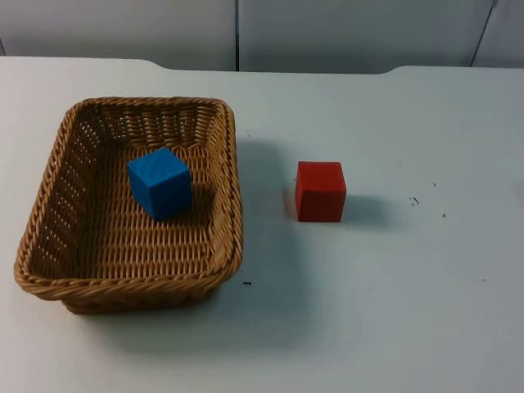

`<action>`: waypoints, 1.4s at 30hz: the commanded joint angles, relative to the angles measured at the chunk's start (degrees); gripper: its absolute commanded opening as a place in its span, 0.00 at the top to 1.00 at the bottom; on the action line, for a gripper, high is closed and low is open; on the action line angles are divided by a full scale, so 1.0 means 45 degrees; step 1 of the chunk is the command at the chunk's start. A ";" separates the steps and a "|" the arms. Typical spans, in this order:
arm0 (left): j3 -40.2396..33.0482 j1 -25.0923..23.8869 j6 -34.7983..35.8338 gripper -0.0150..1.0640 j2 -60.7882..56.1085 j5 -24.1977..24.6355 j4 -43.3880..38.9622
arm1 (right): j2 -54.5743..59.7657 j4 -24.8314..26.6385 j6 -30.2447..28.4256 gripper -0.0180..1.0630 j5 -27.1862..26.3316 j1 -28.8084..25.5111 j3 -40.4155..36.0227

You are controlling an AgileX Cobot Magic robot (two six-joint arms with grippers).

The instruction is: Pick up the basket with the left hand and place the blue cube into the basket with the right hand.

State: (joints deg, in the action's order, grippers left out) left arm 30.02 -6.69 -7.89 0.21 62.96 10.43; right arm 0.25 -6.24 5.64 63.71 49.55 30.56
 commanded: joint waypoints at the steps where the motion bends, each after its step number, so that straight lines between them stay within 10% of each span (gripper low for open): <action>1: -0.0127 -0.0010 0.0523 0.26 -0.0047 -0.0201 -0.0486 | -0.0055 -0.0202 0.0042 0.27 -0.0040 0.0055 -0.0082; 11: -0.0172 0.0476 0.0893 0.01 -0.0047 -0.0277 -0.0739 | -0.0055 -0.0334 -0.0015 0.27 -0.0404 0.0055 -0.0320; 20: -0.0172 0.0557 0.0893 0.01 -0.0047 -0.0277 -0.0739 | -0.0055 0.0154 -0.0720 0.01 -0.0428 0.0055 -0.0337; 42: -0.0172 0.0532 0.0893 0.01 -0.0047 -0.0277 -0.0739 | -0.0055 0.0371 -0.1013 0.01 -0.0456 0.0055 -0.0337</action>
State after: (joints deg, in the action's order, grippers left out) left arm 29.45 -4.55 -4.30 0.21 62.32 7.18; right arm 0.25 -4.64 1.49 62.60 49.55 29.63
